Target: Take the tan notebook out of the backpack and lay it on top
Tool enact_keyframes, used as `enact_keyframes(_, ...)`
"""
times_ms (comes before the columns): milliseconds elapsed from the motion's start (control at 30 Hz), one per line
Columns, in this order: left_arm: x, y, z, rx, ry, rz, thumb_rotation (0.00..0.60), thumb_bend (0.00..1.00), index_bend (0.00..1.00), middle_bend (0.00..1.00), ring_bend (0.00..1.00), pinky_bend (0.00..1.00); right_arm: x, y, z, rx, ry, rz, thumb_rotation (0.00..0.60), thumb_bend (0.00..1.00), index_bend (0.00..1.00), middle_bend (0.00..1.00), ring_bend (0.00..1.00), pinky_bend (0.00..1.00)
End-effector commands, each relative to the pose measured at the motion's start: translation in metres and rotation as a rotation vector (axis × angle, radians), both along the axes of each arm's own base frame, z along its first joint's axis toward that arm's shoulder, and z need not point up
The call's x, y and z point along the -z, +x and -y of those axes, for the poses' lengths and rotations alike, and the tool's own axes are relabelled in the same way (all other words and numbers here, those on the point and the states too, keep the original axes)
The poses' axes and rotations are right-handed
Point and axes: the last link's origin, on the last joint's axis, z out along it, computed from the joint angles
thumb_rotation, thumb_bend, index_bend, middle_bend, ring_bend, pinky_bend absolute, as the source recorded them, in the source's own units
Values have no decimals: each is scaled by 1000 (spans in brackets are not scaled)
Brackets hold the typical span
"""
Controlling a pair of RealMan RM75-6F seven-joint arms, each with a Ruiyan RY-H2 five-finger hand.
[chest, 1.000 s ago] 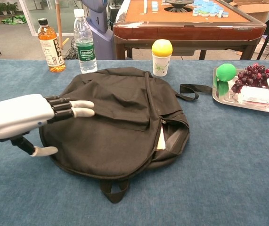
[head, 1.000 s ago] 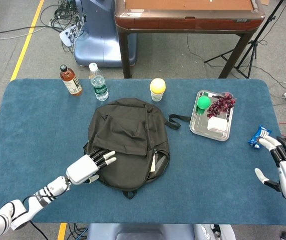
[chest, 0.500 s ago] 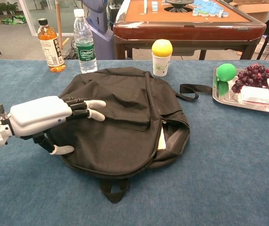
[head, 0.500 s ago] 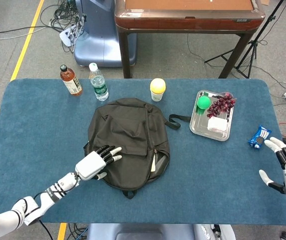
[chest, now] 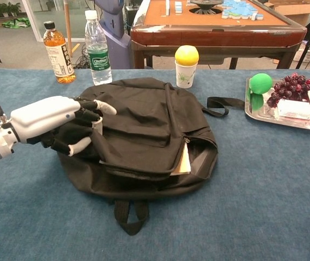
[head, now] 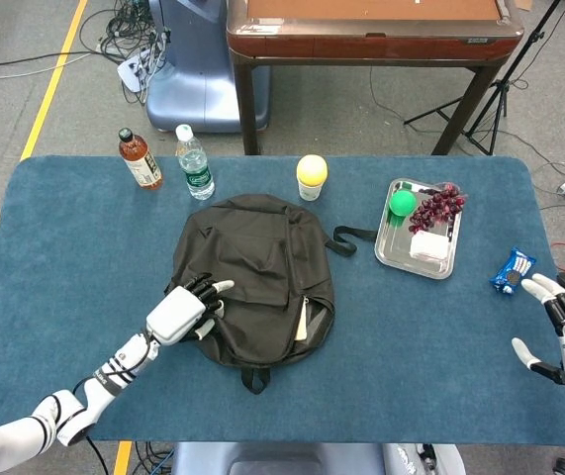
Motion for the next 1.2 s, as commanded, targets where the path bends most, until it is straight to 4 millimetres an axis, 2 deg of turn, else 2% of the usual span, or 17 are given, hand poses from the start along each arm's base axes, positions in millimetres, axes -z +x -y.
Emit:
enact_keyframes(33,0,4,-2,-89,-3,75,600,597,664,232,260,134,3,2,1,-13,31,-3,600,235,194,154,68,95)
enact_keyframes(133,-4,11,-5,-170,-15,153,600,644,698,234,260,134,9,8,3,-39,89,-10,600,235,194,154,68,95)
enact_keyframes(333,-17,33,-10,-318,-84,304,600,662,675,234,249,134,29,26,9,-125,240,-27,600,236,194,155,68,96)
enact_keyframes(700,-37,67,-19,-391,-112,392,600,662,614,230,207,135,77,67,18,-321,532,8,600,236,194,175,68,96)
enact_keyframes(733,-39,70,-19,-388,-108,393,600,662,608,230,207,135,86,74,19,-351,579,4,600,236,194,176,68,96)
enact_keyframes(933,-45,79,-20,-400,-103,404,600,661,587,229,207,137,123,100,37,-420,730,0,600,235,194,176,68,97)
enact_keyframes(1200,-49,79,-19,-423,-104,409,600,659,579,229,206,142,170,132,72,-456,833,17,600,236,194,178,68,97)
